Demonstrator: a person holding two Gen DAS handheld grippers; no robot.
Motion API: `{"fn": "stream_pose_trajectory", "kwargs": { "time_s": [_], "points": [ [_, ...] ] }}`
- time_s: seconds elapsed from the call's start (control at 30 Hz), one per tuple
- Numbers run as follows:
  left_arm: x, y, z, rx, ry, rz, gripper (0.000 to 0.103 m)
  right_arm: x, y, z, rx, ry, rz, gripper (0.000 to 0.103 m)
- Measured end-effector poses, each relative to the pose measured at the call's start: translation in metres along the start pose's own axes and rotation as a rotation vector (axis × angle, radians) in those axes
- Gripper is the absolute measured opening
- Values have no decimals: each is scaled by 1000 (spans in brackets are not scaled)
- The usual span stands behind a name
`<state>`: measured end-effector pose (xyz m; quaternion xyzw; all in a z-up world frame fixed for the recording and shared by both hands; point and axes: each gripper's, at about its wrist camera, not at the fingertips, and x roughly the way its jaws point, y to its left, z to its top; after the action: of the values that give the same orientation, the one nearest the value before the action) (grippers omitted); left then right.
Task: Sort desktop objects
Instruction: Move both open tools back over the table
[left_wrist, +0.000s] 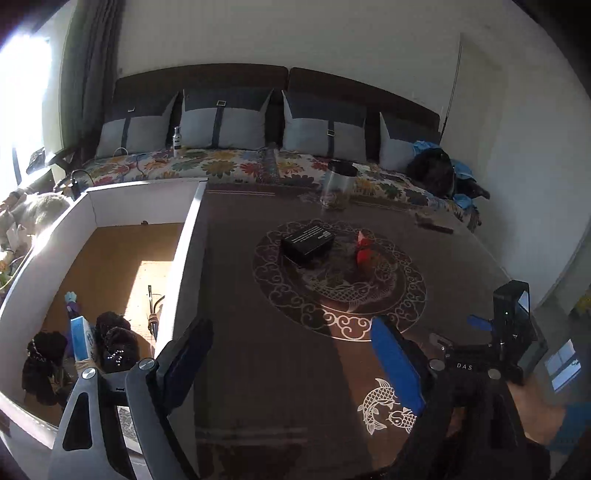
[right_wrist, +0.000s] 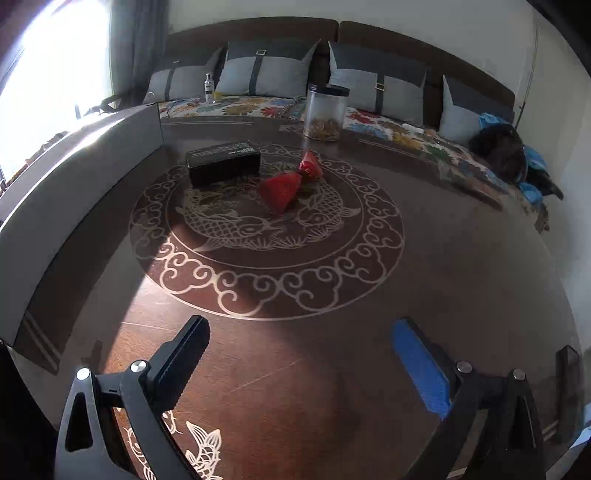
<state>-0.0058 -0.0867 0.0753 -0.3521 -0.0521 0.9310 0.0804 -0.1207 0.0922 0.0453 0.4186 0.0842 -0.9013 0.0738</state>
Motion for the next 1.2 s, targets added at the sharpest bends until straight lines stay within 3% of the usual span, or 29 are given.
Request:
{"fn": "stream_pose_trajectory", "kwargs": {
  "time_s": [0.1, 0.2, 0.4, 0.6, 0.77, 0.83, 0.9, 1.2],
  "points": [
    [33, -45, -9, 40, 70, -47, 90, 5, -48, -22, 101, 25, -37, 100],
    [74, -74, -30, 66, 164, -62, 90, 8, -67, -35, 130, 38, -48, 100],
    [131, -82, -69, 68, 298, -13, 90, 23, -72, -46, 132, 64, -9, 100],
    [152, -64, -79, 53, 317, 46, 90, 24, -68, -46, 129, 55, -4, 101],
    [166, -66, -74, 126, 303, 97, 90, 24, -68, -48, 133, 57, -8, 102],
    [173, -64, -70, 134, 300, 91, 100, 24, -68, -48, 134, 57, -9, 103],
    [179, -61, -67, 123, 296, 100, 103, 24, -67, -47, 134, 57, -9, 103],
    [187, -51, -60, 99, 253, 118, 103, 24, -68, -47, 133, 57, -9, 103]
  ]
}}
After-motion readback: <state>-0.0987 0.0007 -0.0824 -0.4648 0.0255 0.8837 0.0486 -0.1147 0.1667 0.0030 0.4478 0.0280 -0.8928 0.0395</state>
